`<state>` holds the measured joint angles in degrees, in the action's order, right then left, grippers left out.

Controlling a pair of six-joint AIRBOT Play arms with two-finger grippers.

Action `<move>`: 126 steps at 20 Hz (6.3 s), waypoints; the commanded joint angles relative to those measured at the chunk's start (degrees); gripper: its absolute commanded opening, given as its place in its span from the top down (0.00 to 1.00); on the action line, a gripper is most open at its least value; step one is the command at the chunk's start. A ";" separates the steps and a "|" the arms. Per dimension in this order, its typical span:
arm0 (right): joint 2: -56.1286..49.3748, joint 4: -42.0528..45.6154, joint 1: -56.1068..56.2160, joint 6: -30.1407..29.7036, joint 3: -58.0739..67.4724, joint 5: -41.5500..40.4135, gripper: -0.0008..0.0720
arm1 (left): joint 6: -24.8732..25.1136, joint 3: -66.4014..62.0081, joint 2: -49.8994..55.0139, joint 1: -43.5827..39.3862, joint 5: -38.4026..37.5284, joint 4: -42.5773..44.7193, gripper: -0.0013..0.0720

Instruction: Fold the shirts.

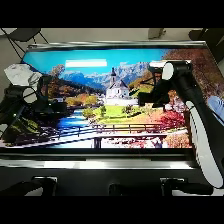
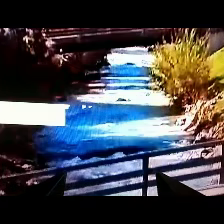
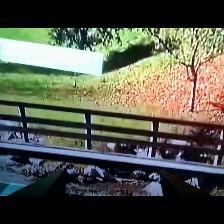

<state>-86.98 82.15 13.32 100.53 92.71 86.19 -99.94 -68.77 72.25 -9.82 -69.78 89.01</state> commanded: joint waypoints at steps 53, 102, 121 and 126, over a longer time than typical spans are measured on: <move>9.44 9.75 0.09 -4.39 0.20 -4.11 0.07 | 44.00 -25.29 6.93 33.24 41.11 -59.60 0.95; 19.67 -6.78 0.09 -4.98 -26.27 -0.50 0.07 | 11.04 0.83 24.81 6.73 29.03 -46.10 0.08; 18.38 -9.73 0.09 -9.97 -40.26 -18.97 0.04 | 13.18 -0.04 27.56 4.04 36.04 -53.46 0.95; 15.65 -21.70 0.09 -10.16 -40.09 -28.74 0.93 | 13.66 -0.07 25.59 4.13 33.51 -53.48 0.95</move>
<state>-70.35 67.24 13.43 91.13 53.06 63.07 -86.87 -68.75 99.13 -5.80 -35.09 35.70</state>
